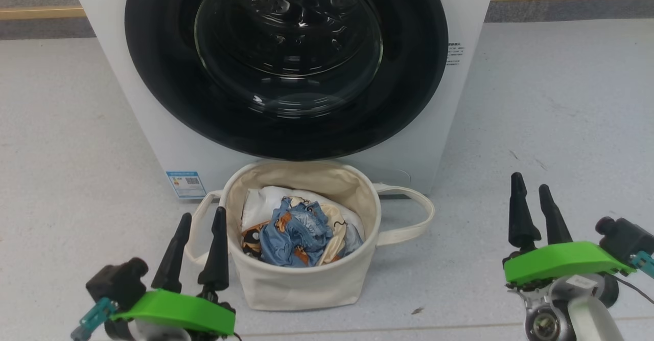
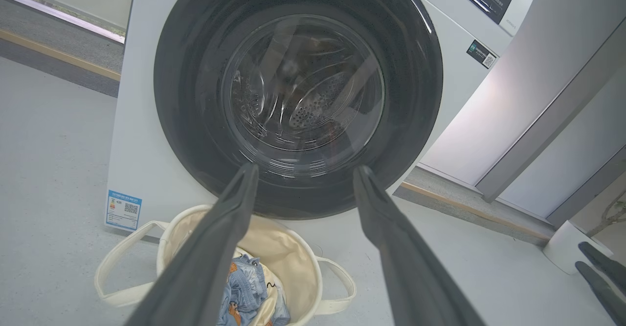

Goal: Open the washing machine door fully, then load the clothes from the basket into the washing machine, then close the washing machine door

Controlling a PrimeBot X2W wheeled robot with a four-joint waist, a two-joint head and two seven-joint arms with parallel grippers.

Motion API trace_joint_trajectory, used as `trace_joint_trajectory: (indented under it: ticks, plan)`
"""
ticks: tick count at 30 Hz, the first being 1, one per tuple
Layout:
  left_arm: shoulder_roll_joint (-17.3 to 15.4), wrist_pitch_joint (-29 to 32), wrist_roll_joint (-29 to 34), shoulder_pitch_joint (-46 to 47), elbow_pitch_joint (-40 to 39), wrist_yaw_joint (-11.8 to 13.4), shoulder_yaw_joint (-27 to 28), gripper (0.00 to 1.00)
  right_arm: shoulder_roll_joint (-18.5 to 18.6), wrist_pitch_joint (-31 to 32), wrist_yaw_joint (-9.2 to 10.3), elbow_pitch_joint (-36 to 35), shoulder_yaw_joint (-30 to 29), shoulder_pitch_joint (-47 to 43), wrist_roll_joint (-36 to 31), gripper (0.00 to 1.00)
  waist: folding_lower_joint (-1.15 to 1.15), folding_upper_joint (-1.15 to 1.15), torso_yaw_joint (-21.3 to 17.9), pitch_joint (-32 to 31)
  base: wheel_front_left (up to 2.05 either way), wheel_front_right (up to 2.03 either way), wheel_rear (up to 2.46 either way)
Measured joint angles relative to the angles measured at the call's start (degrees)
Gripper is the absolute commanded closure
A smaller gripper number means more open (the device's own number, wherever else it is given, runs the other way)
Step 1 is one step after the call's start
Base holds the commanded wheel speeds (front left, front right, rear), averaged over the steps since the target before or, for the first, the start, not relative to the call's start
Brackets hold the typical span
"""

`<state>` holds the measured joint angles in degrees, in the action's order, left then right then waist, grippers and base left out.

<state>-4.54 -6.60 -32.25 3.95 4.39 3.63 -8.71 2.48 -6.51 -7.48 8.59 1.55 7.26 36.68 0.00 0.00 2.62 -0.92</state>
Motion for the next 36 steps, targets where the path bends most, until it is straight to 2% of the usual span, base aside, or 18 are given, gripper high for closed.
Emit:
trace_joint_trajectory:
  ticks: [13, 20, 36]
  plan:
    - [-2.68, -2.16, 8.32, 1.17, 2.56, 5.05, -6.14, 0.0, -0.03, -2.04, -0.01, 1.97, 0.21, 0.01, -10.09, 0.0, 0.0, 0.0, 0.94, -0.17, 0.0, 0.0, 0.0]
    - [-3.18, -3.14, 12.09, 2.11, 4.47, 6.39, -9.07, 0.0, -0.03, -3.16, -0.01, 3.67, 0.11, 0.05, -13.49, 0.0, 0.0, 0.0, 1.25, -0.33, 0.0, 0.0, 0.0]
    - [-3.42, -5.72, 20.71, 3.1, 6.68, 11.06, -10.96, 0.0, -0.02, -5.76, -0.01, 5.76, 1.48, 0.85, -22.95, 0.0, 0.0, 0.0, 1.84, 0.04, 0.0, 0.0, 0.0]
